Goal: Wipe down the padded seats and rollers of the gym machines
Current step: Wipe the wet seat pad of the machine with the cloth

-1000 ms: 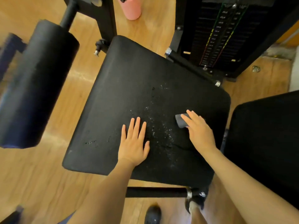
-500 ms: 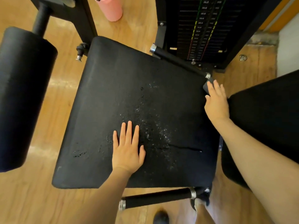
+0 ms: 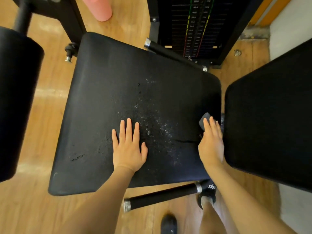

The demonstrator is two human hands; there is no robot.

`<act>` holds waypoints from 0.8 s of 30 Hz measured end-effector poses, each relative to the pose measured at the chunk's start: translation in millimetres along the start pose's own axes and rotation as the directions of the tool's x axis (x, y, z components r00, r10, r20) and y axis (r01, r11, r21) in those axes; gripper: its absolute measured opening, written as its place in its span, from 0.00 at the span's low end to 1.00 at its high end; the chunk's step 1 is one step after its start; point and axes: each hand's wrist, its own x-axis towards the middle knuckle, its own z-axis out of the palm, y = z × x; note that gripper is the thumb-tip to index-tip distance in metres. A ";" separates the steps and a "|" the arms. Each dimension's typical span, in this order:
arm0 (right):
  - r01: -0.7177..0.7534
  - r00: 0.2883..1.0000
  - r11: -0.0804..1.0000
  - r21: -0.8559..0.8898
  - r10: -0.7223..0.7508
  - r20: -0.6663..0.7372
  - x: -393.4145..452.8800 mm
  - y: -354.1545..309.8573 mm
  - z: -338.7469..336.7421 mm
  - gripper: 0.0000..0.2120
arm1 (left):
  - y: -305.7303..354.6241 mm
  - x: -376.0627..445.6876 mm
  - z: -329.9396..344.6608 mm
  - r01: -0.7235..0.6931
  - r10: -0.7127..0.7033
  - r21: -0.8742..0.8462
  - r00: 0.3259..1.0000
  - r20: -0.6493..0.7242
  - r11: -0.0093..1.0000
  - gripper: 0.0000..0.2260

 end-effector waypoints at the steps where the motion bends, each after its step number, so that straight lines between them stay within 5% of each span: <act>1: 0.015 0.999 1.000 0.016 -0.015 -0.030 -14.9 1.5 3.9 0.25 | 0.4 -0.3 -0.1 0.000 0.000 0.004 1.000 -0.006 1.000 0.29; 7: 0.058 0.997 0.983 0.175 -0.049 -0.059 -96.4 11.5 31.2 0.20 | 1.0 -0.4 0.6 0.007 -0.007 0.025 1.000 -0.017 1.000 0.30; 16: 0.464 0.886 0.884 0.057 -0.464 -0.012 -63.3 41.7 17.3 0.18 | 2.5 -0.5 2.3 0.020 -0.020 -0.002 0.999 -0.039 1.000 0.31; 24: 0.384 0.923 0.920 0.081 -0.386 0.008 -104.8 30.3 33.9 0.32 | 2.1 0.1 1.4 0.017 -0.020 -0.041 0.998 -0.055 0.999 0.29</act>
